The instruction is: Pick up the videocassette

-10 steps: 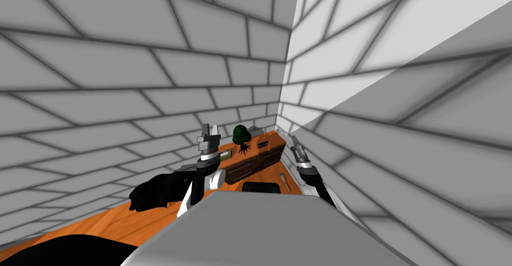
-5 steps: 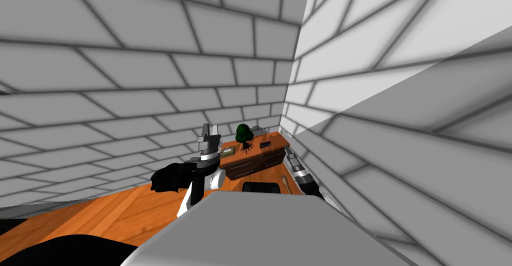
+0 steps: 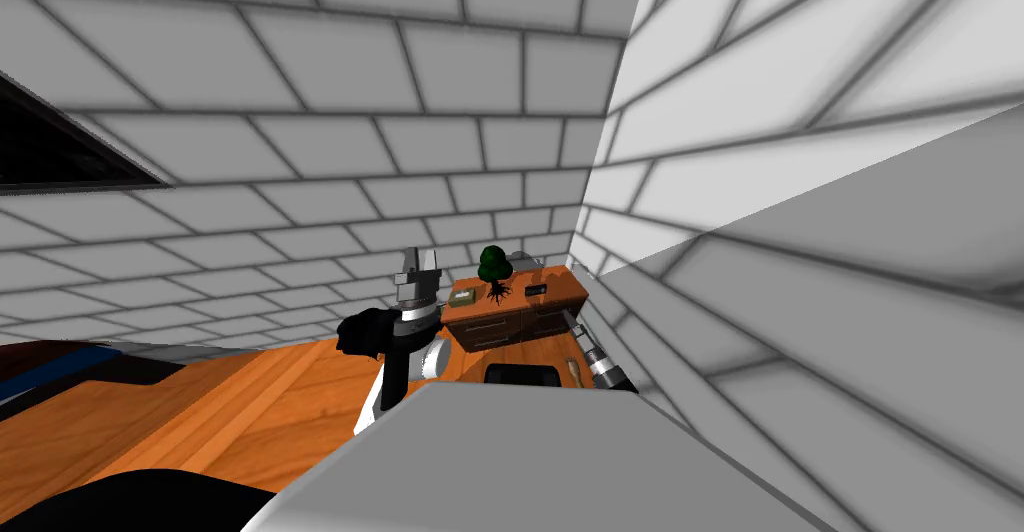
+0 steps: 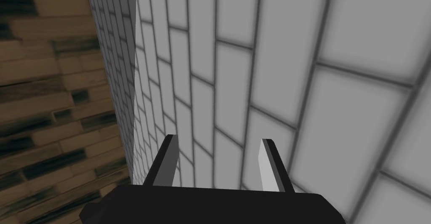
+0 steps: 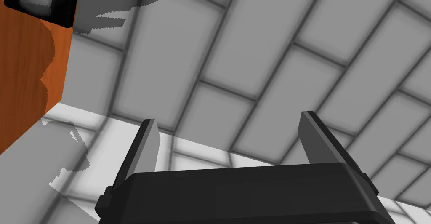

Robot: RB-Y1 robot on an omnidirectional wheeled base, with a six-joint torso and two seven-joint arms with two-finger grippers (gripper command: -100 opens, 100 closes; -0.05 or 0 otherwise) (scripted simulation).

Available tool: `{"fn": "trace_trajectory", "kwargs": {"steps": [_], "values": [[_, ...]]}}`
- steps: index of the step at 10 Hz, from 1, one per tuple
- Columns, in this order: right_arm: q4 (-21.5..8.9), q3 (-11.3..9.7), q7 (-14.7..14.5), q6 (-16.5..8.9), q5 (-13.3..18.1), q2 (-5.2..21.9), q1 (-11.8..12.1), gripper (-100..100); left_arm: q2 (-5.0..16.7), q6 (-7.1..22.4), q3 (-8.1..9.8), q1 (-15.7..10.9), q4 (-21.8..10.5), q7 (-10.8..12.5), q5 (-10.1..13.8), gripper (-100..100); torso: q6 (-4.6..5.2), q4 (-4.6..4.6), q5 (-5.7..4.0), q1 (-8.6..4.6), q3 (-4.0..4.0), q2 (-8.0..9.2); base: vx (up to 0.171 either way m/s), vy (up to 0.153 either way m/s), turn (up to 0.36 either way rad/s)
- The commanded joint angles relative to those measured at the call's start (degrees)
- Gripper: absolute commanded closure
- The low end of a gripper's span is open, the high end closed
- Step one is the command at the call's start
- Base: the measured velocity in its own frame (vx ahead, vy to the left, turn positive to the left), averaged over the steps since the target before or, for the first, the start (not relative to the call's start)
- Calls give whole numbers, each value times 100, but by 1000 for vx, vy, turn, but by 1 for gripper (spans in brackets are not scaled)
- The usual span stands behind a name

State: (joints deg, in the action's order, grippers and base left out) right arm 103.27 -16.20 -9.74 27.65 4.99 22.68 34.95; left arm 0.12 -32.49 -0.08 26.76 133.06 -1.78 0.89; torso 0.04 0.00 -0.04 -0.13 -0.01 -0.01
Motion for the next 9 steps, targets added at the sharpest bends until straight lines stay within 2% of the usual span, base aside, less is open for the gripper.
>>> {"fn": "trace_trajectory", "kwargs": {"steps": [1,2,3,4,6,7,8,9], "values": [[-286,-248,-125,-56,19,220,80,-100,0,0,0,0,0,0,0,0,0,0,0,0,0,0,-15,-12,278],[-538,-445,-234,-78,31,359,149,-100,0,0,-1,-1,0,0,0,0,-5,0,2,5,1,1,-16,-40,456],[-698,-468,-234,-78,31,443,149,-100,0,0,-1,-1,0,0,0,0,-5,0,0,-4,2,3,-15,-40,234],[-884,-686,-346,-98,45,633,212,-100,0,0,0,0,0,0,0,0,-1,0,0,-6,1,1,-15,-29,436],[-1040,-686,-346,-98,45,665,212,-100,0,0,0,0,0,0,0,0,1,0,0,-4,-1,-2,-4,-24,57],[-1231,-901,-460,-116,61,883,267,-100,0,0,0,1,0,0,0,0,2,-1,1,4,-3,-5,-2,-8,460],[-1353,-901,-460,-116,61,883,267,-100,0,0,0,0,0,0,0,0,1,-1,3,5,-3,-4,-5,-9,74],[-1523,-1112,-578,-131,80,1099,314,-100,0,0,0,0,0,0,0,0,0,-1,2,7,-2,-4,-4,-7,433]]}}
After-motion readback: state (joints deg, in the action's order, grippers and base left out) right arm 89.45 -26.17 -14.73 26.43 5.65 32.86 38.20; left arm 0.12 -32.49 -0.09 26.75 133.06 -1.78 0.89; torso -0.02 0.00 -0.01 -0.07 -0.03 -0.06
